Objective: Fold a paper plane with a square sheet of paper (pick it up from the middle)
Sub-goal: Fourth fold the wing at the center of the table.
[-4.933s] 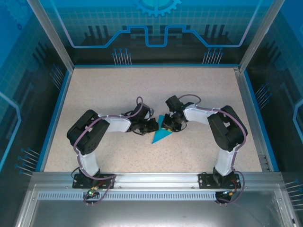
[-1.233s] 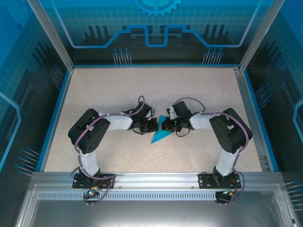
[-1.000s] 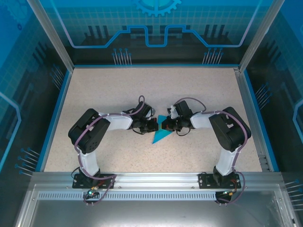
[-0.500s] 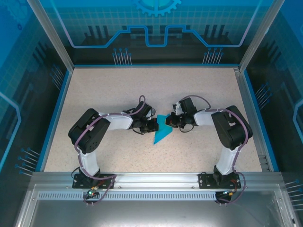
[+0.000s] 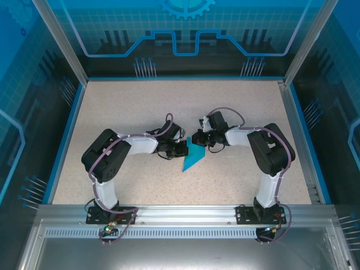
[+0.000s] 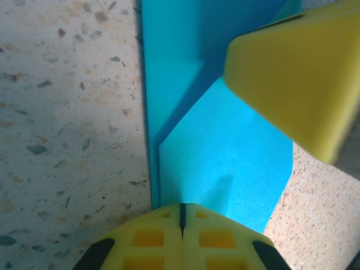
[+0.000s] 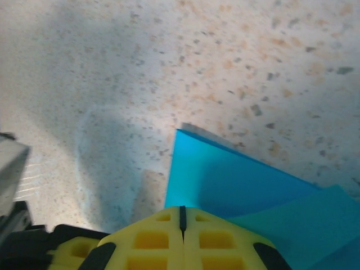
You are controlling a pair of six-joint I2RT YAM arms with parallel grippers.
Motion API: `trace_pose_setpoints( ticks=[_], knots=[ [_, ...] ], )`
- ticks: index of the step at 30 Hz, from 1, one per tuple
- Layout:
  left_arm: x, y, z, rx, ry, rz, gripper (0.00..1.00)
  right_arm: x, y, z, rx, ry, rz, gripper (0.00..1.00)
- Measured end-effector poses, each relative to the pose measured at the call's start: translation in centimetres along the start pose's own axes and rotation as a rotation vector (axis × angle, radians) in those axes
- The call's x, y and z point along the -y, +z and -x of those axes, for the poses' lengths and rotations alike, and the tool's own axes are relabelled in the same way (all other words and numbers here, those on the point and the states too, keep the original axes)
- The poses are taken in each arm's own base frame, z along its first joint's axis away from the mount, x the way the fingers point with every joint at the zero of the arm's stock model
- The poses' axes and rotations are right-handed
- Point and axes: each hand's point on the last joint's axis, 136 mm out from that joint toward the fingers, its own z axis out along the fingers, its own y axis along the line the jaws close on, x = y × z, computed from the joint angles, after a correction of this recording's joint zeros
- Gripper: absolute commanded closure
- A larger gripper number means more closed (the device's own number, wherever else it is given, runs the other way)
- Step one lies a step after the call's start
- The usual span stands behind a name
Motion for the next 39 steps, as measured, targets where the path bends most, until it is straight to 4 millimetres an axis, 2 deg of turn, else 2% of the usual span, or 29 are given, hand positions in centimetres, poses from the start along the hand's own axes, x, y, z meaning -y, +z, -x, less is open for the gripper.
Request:
trace_pose_setpoints(
  ticks=[17,26,29,32,35,37,39],
  knots=[
    [0.0,0.0,0.0,0.0,0.004,0.001,1.0,2.1,-0.4,0.8,-0.017,0.049,0.03,1.0],
    [0.0,0.0,0.0,-0.001,0.007,0.001,1.0,5.2,-2.3,4.5,0.093,0.14,-0.055,1.0],
    [0.0,0.0,0.0,-0.001,0.007,0.001,1.0,5.7,-2.9,5.2,0.125,0.141,-0.094,1.0],
    [0.0,0.0,0.0,0.0,0.007,0.001,1.0,4.7,-4.3,5.5,0.161,0.123,-0.103,1.0],
    [0.0,0.0,0.0,0.0,0.007,0.001,1.0,2.2,-6.0,5.2,0.196,0.076,-0.066,1.0],
    [0.0,0.0,0.0,0.0,0.007,0.0,1.0,0.3,-6.3,4.6,0.196,0.042,-0.033,1.0],
    [0.0,0.0,0.0,0.0,0.007,0.0,1.0,-1.3,-5.5,3.2,0.162,0.017,0.003,1.0]
  ],
)
